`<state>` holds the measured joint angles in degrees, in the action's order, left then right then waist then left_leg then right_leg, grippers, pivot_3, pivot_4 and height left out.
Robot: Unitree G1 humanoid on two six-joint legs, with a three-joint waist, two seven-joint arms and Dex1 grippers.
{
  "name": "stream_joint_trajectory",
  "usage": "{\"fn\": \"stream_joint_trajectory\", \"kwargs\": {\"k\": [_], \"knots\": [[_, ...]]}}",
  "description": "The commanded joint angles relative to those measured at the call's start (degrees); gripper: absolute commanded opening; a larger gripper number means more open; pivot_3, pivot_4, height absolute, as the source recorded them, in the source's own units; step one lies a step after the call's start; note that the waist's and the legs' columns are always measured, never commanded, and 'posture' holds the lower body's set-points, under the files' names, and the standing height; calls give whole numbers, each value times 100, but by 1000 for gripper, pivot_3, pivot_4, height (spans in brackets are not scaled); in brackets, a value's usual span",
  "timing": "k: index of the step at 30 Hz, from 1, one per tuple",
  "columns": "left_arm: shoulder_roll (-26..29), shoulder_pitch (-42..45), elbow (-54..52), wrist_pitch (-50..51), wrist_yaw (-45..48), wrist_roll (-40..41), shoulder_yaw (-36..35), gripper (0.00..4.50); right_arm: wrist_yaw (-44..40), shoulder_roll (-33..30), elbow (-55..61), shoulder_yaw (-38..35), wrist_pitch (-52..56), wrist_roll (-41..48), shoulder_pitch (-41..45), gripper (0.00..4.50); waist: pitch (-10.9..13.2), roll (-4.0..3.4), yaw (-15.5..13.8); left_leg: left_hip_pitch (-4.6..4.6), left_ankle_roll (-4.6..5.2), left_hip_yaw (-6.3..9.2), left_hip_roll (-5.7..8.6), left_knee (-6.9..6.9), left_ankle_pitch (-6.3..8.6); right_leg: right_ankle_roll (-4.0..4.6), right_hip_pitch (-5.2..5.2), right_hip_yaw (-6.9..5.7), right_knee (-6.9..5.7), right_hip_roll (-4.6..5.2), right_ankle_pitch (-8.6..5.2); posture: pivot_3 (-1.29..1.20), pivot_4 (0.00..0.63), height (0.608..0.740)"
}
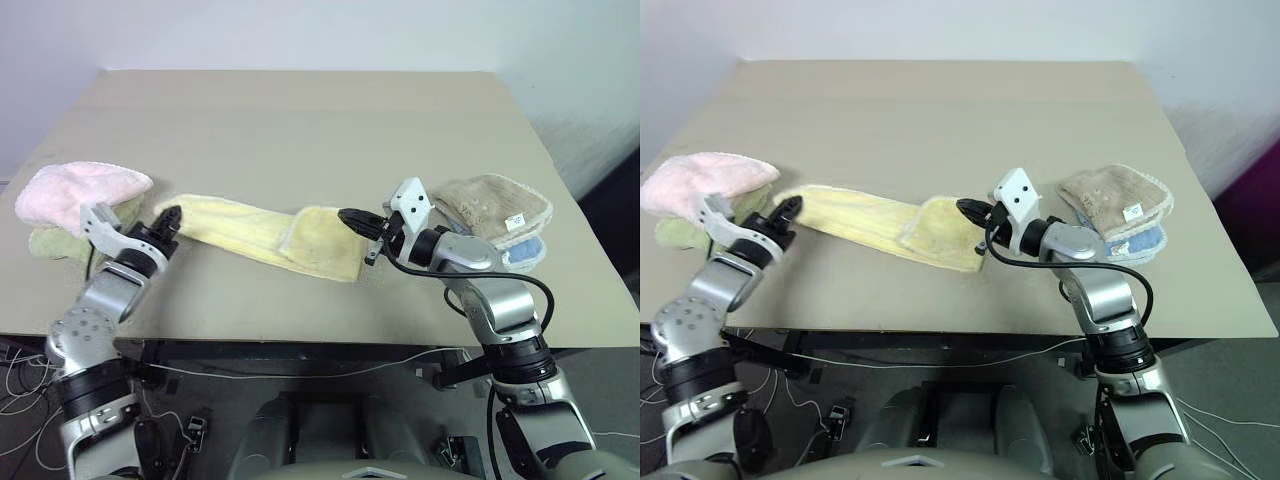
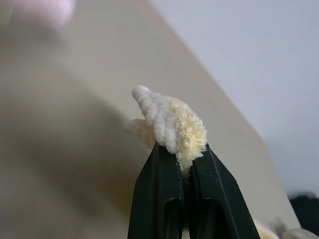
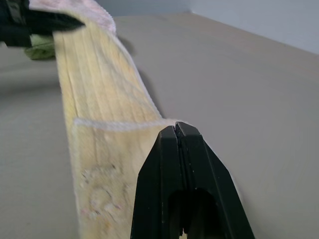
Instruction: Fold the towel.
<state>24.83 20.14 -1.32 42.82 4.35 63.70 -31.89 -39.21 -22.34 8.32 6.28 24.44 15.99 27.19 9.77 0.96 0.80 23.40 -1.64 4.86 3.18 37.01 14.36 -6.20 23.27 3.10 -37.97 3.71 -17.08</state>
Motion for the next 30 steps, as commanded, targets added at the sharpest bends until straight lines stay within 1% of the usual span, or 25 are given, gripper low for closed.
{"fn": "stream_joint_trajectory", "kwargs": {"k": [1,3,8,10,11,15,19,22,27,30], "knots": [[230,129,-574,-33,575,-341,553,21,71,-24,118,-173,-93,15,85,0,0,0,-17,0,0,0,0,0,0,0,0,0,1,0,0,0,150,740],[332,174,-942,-63,1023,-648,1122,21,112,-35,23,-217,-131,-10,124,0,0,0,-24,1,0,0,4,0,0,0,-4,-1,4,3,0,0,150,740],[390,446,-1463,-101,1721,-1340,2328,21,218,-61,-153,-325,-201,-57,186,0,1,-1,-7,1,0,0,2,-4,0,0,-3,0,7,1,0,0,150,740],[374,635,-1672,-210,2030,-1873,3103,21,327,-88,-240,-418,-251,-113,187,0,2,-3,0,1,0,-1,1,-6,0,0,-1,1,7,0,0,0,150,740],[362,692,-1719,-252,2133,-2062,3336,21,361,-94,-269,-448,-269,-135,189,0,2,-3,1,1,0,-3,2,-7,0,0,-2,2,7,0,0,0,150,740],[94,1109,-1574,-441,2263,-3008,4404,21,625,-124,-461,-684,-369,-246,242,0,4,-4,-7,1,0,-4,2,-8,0,0,-1,4,8,-2,0,0,150,740],[-54,1300,-1214,-561,2393,-3806,5076,21,697,-163,-471,-765,-394,-263,226,0,4,-4,6,2,1,-6,2,-8,0,0,-2,5,9,-3,0,0,150,740],[-180,1330,-971,-674,2476,-4174,5288,21,715,-178,-417,-787,-382,-260,184,0,5,-6,13,1,2,-6,1,-9,0,0,-1,5,9,-5,0,0,150,740],[-277,1246,-885,-742,2706,-4317,5150,21,737,-188,-350,-810,-368,-267,129,0,6,-5,-1,2,2,-6,1,-6,0,-1,-2,4,9,-3,0,0,150,740],[-306,1156,-977,-687,2851,-4179,4963,762,740,-197,-345,-810,-375,-268,114,0,6,-6,1,2,2,-5,1,-6,0,-1,-2,4,9,-3,0,0,150,740]]}}
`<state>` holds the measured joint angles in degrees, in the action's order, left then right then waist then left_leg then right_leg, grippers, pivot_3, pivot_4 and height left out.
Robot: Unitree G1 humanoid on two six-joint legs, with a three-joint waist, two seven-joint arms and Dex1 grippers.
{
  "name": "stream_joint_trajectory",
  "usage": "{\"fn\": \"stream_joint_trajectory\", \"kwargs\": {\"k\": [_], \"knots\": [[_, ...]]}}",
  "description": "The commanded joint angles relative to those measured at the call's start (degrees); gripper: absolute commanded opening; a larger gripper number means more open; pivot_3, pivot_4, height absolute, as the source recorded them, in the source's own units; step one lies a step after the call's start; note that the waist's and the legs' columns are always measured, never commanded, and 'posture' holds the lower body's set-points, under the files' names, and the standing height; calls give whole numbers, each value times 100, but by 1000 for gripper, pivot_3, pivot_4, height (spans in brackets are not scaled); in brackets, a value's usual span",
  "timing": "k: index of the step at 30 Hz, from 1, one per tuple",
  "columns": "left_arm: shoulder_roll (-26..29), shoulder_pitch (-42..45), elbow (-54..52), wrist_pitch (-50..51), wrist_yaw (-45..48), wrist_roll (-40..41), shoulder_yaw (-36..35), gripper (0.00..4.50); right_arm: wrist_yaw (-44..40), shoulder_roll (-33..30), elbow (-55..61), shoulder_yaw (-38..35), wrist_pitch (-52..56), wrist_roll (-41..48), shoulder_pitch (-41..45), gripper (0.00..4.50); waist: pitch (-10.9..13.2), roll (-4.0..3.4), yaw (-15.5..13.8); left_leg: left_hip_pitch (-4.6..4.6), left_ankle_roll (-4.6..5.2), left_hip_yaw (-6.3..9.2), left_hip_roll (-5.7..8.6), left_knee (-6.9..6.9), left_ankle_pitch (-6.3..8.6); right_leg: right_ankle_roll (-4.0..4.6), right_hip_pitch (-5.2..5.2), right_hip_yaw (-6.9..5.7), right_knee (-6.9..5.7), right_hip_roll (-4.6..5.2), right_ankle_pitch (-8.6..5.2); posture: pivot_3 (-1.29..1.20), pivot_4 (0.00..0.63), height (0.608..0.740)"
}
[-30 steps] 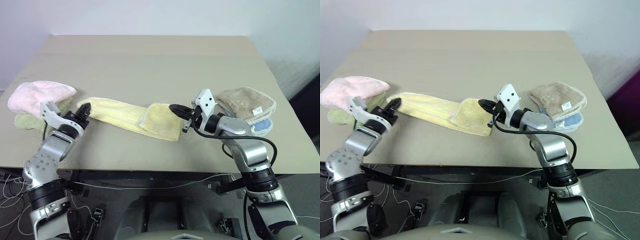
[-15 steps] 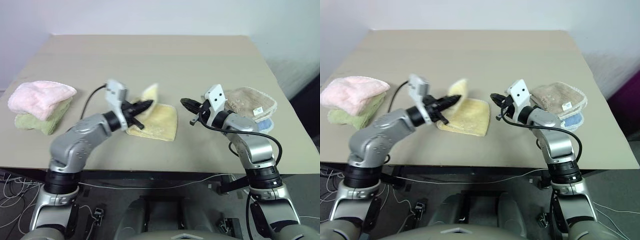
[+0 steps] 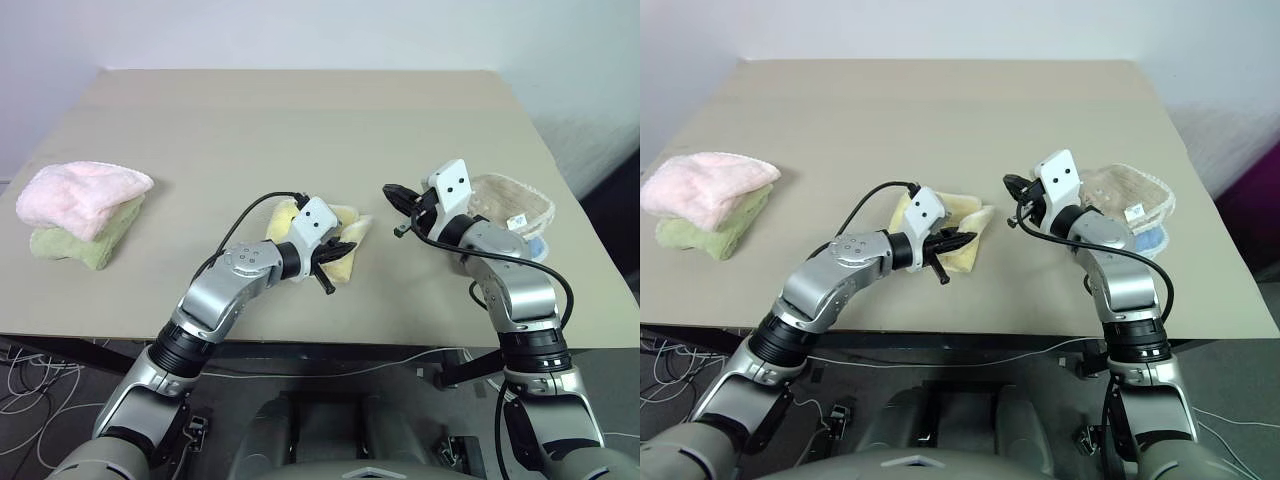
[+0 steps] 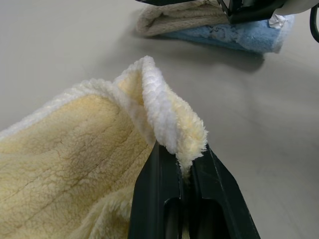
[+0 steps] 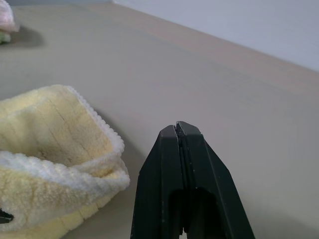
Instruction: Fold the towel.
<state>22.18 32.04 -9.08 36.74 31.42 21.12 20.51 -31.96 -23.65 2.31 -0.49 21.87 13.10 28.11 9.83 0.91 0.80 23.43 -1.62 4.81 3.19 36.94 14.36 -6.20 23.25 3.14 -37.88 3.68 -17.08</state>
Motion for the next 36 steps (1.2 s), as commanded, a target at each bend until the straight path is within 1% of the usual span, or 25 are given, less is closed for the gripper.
{"fn": "stream_joint_trajectory", "kwargs": {"k": [1,6,8,11,14,16,18,19,21,23,26,29,30,32,36], "knots": [[-54,-54,-233,-53,183,117,-334,1086,16,-65,253,-130,-120,19,26,0,0,0,1,0,0,0,0,0,0,0,0,0,0,0,0,0,150,740],[-40,-149,-518,149,389,446,-728,2798,-21,-69,218,-91,-130,5,65,0,0,0,0,0,0,1,0,1,0,0,0,0,0,1,0,0,150,740],[103,-201,-673,277,502,534,-856,3426,-58,-74,222,-78,-121,17,72,0,0,-1,7,0,0,1,-1,1,0,0,0,0,0,0,0,0,150,740],[368,-387,-1003,446,858,936,-1215,4387,-175,-75,287,-70,-63,100,69,0,1,-2,17,0,0,1,-1,0,0,0,1,0,-1,0,0,0,150,740],[576,-479,-1006,421,855,991,-1607,4387,-319,-56,380,-58,59,230,69,0,2,-4,11,0,0,2,-2,0,0,0,1,0,-1,0,0,0,150,740],[576,-453,-782,325,711,967,-1897,4387,-408,-30,462,-19,160,328,73,0,2,-4,2,0,0,2,-2,3,0,0,0,-1,-1,0,0,0,150,740],[526,-372,-464,152,518,779,-2044,3988,-484,37,553,61,303,434,84,0,2,-4,-5,0,0,2,-1,4,0,0,-2,-2,-1,1,0,0,150,740],[560,-346,-308,-64,496,543,-1961,3787,-518,97,593,141,386,481,91,0,2,-4,-5,0,1,2,-1,5,0,0,-2,-2,-1,1,0,0,150,740],[491,-253,121,-504,412,147,-1828,3089,-531,281,581,370,558,524,137,0,2,-4,-4,-1,0,2,-1,5,0,0,-2,-3,-1,0,0,0,150,740],[362,-157,489,-738,437,-19,-1745,2381,-529,458,486,524,690,548,200,0,2,-3,-3,-1,0,2,-1,4,0,0,-1,-3,-1,0,0,0,150,740],[254,-70,932,-1043,701,-243,-1500,1377,-530,695,110,736,840,481,263,0,2,-3,-1,1,0,2,0,4,0,0,1,-3,-2,1,0,0,150,740],[329,-151,1219,-1169,1072,-458,-1177,240,-501,786,-360,1002,900,264,201,0,2,-3,-4,0,0,2,0,3,0,0,1,-4,-2,0,0,0,150,740],[382,-203,1280,-1200,1183,-543,-1074,24,-459,813,-510,1060,926,207,181,0,2,-4,1,1,0,2,0,3,0,0,2,-4,-2,1,0,0,150,740],[490,-298,1429,-1276,1275,-789,-887,24,-437,820,-729,1193,866,58,104,0,3,-4,7,1,0,2,1,3,0,0,3,-3,-2,1,0,0,150,740],[587,-376,1729,-1422,1220,-1164,-776,24,-493,814,-778,1307,816,-33,-64,0,0,-4,7,0,0,2,0,2,0,0,5,-3,-4,1,0,0,150,740]]}}
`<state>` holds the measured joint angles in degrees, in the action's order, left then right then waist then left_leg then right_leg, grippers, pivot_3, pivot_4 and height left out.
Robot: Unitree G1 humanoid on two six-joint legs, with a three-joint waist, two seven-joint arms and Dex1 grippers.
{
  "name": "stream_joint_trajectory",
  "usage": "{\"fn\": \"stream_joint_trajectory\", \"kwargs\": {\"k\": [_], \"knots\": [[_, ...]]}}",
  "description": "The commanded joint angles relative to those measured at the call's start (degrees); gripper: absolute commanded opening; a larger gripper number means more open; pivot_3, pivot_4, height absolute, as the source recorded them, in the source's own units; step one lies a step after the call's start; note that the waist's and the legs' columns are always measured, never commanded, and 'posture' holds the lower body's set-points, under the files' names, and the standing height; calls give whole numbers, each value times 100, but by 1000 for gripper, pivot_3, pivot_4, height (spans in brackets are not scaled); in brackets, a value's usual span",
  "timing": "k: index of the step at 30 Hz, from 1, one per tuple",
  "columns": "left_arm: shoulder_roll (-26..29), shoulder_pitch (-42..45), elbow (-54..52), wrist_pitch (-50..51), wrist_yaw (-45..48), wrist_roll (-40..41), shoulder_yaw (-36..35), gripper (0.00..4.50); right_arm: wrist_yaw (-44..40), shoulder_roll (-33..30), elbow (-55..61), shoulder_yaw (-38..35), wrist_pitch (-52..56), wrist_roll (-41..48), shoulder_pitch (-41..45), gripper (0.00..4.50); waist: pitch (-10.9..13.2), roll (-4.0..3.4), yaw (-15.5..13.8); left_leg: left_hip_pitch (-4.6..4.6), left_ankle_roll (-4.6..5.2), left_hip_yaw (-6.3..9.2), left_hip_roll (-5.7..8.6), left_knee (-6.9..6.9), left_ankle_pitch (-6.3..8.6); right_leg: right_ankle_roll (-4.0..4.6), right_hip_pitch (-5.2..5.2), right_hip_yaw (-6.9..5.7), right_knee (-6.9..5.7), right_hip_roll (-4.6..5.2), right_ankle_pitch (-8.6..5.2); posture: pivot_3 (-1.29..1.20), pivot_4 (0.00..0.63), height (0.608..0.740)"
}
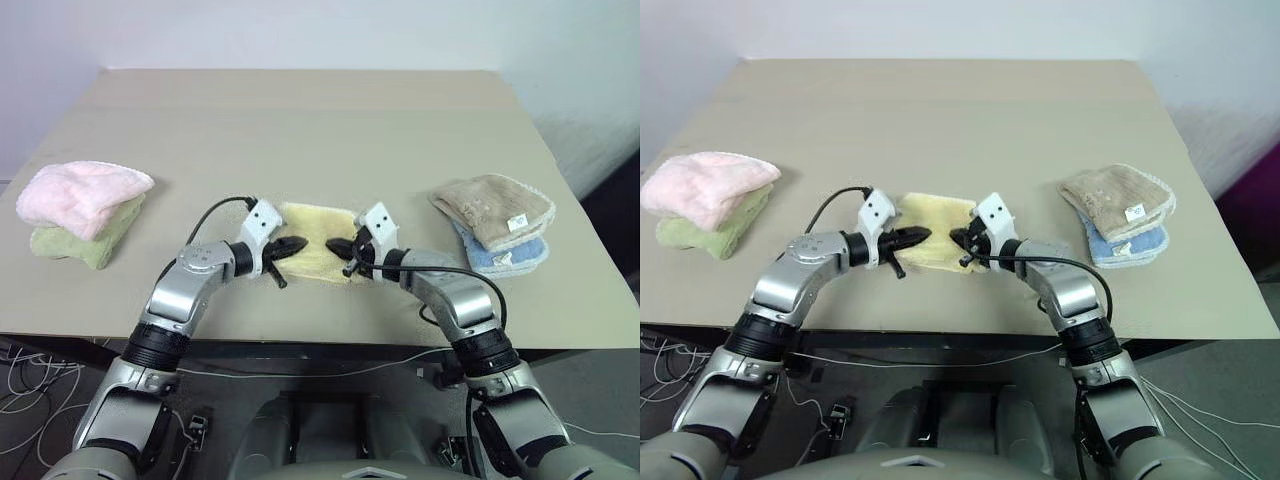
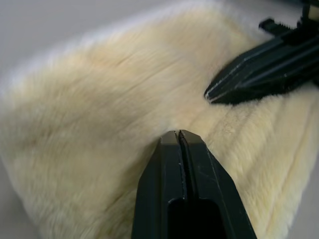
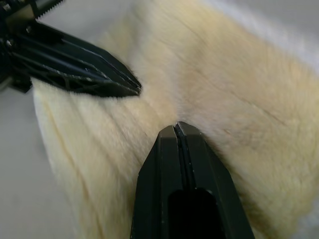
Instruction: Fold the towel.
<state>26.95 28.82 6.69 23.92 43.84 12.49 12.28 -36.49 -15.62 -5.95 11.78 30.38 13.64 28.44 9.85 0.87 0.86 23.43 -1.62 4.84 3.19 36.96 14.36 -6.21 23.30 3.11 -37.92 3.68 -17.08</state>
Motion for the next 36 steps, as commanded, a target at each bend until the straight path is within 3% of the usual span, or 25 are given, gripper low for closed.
{"fn": "stream_joint_trajectory", "kwargs": {"k": [1,10,11,15,21,24,28,36], "knots": [[107,-65,195,-178,-33,-344,38,24,-44,9,66,83,-52,-94,-124,0,-2,-1,1,-3,0,0,0,0,0,0,-4,0,0,0,0,0,150,740],[-331,5,-573,44,-383,922,-1488,24,35,-230,1345,-713,117,450,-161,0,1,1,-1,13,0,2,-1,5,0,-1,13,0,-5,5,0,0,150,740],[-243,-22,-664,75,-407,934,-1593,7,30,-303,1511,-865,336,617,-199,184,1,1,-2,13,0,3,-1,5,0,-1,12,0,-5,7,0,0,150,740],[112,-209,-845,102,-436,847,-1798,0,51,-456,1957,-1498,1422,1495,-333,1220,0,1,-2,11,0,3,-1,4,0,0,9,0,-4,8,0,0,150,740],[445,-549,-776,-15,-441,780,-1998,0,867,-91,1514,-2823,3635,2975,-238,3321,1,1,-8,10,1,3,-2,1,1,0,9,2,-4,10,0,0,150,740],[505,-669,-840,-25,-450,797,-2024,0,1253,112,1226,-3277,4255,3321,-167,4352,1,0,-12,10,1,2,-2,0,1,0,8,3,-3,13,0,0,150,740],[555,-821,-945,-27,-426,820,-2045,0,1574,217,978,-3533,4637,3488,-95,4455,1,-1,-4,10,2,0,-2,-1,1,0,9,4,-2,14,0,0,150,740],[654,-1047,-988,-37,-414,782,-2006,0,1729,404,723,-3328,4857,3515,-59,4455,0,-1,20,9,2,0,-3,-3,1,0,10,4,-3,11,0,0,150,740]]}}
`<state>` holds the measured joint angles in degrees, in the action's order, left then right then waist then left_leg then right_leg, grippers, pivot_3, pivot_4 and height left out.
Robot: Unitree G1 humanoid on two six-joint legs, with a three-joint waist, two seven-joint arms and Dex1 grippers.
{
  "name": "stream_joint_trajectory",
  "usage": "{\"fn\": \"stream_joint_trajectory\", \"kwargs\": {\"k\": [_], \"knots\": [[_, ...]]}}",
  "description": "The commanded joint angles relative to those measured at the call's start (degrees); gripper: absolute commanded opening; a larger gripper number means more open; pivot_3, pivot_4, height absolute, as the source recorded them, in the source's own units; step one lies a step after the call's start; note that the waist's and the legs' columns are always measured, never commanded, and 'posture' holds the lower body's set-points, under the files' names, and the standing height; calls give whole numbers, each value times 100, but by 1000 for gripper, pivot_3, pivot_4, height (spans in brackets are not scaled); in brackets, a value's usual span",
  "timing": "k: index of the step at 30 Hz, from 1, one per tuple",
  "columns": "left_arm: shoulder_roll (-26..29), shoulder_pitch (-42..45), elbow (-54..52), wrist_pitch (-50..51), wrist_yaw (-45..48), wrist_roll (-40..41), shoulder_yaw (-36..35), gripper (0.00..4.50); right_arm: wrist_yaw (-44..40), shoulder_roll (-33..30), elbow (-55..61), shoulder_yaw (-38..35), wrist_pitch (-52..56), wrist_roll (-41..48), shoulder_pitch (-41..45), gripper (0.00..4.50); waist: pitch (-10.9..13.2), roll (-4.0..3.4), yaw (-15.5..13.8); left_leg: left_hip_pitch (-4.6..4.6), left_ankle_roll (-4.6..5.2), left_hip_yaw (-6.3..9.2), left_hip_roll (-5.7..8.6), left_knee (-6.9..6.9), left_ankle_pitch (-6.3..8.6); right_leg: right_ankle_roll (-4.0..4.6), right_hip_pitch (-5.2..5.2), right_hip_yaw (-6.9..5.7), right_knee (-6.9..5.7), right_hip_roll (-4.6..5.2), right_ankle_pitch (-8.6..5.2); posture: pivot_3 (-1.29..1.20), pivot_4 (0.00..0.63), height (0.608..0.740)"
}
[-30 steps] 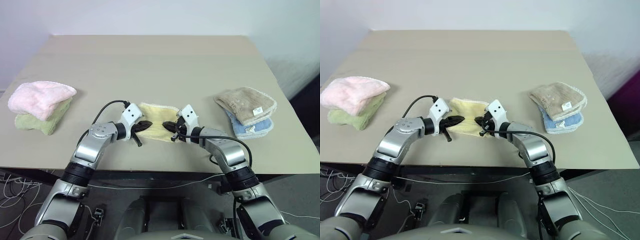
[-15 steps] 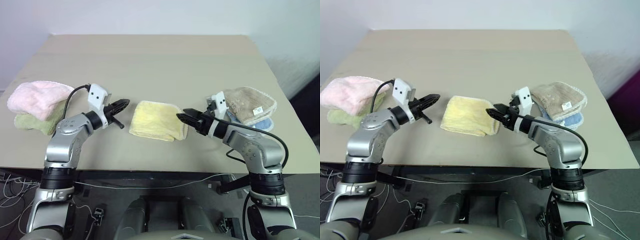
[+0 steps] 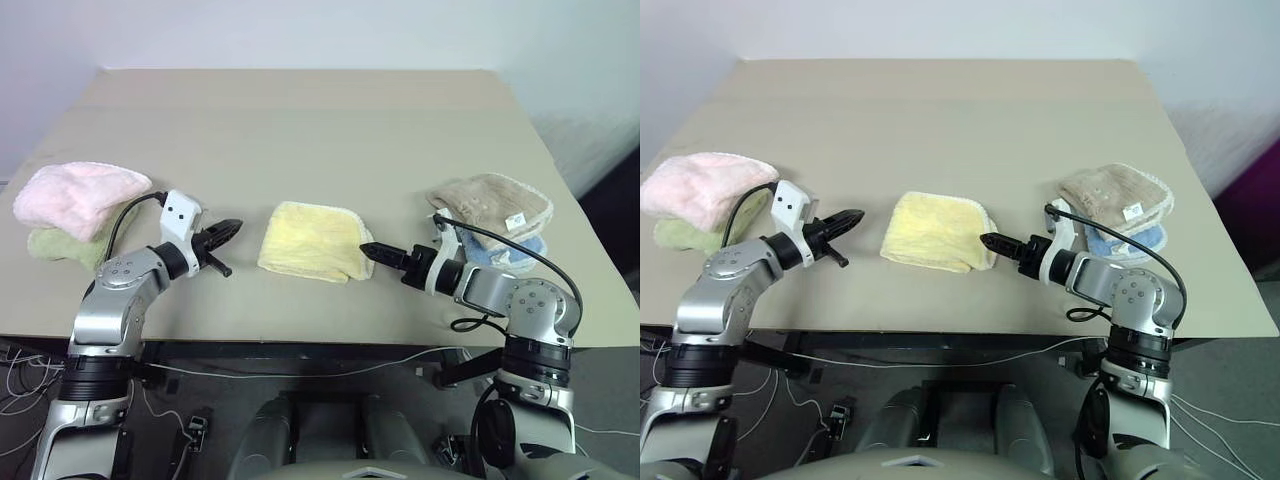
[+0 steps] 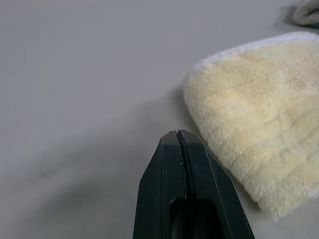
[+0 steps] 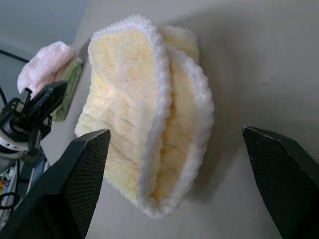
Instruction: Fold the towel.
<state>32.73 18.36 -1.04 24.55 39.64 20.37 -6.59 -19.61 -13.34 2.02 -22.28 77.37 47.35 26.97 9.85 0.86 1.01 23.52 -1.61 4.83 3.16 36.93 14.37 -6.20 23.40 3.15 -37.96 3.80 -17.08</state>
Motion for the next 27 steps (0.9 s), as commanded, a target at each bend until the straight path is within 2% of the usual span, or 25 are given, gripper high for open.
{"fn": "stream_joint_trajectory", "kwargs": {"k": [1,12,19,22,27], "knots": [[68,-6,-213,-102,5,-4,-113,0,49,257,-105,109,187,185,141,4455,0,0,15,-1,0,0,0,0,0,0,0,0,0,0,0,0,150,740],[35,-13,-210,-143,77,8,-38,0,72,910,-687,674,70,10,701,4455,0,-1,137,-2,0,-1,-5,-7,0,0,6,2,-2,-6,0,0,150,740],[33,-162,-365,-133,59,-1,-33,0,153,1072,-1233,624,-94,-90,925,4455,-1,-3,161,-2,0,-1,-6,-8,0,0,7,2,-3,-7,0,0,150,740],[44,-234,-441,-120,48,8,-51,0,194,1071,-1295,520,-80,-72,949,3867,-1,-3,155,-3,0,-1,-7,-8,0,1,7,2,-4,-7,0,0,150,740],[42,-251,-468,-106,28,9,-54,0,236,1070,-1247,436,-34,-6,935,2098,0,-4,149,-2,-1,-1,-5,-9,0,1,7,2,-3,-5,0,0,150,740]]}}
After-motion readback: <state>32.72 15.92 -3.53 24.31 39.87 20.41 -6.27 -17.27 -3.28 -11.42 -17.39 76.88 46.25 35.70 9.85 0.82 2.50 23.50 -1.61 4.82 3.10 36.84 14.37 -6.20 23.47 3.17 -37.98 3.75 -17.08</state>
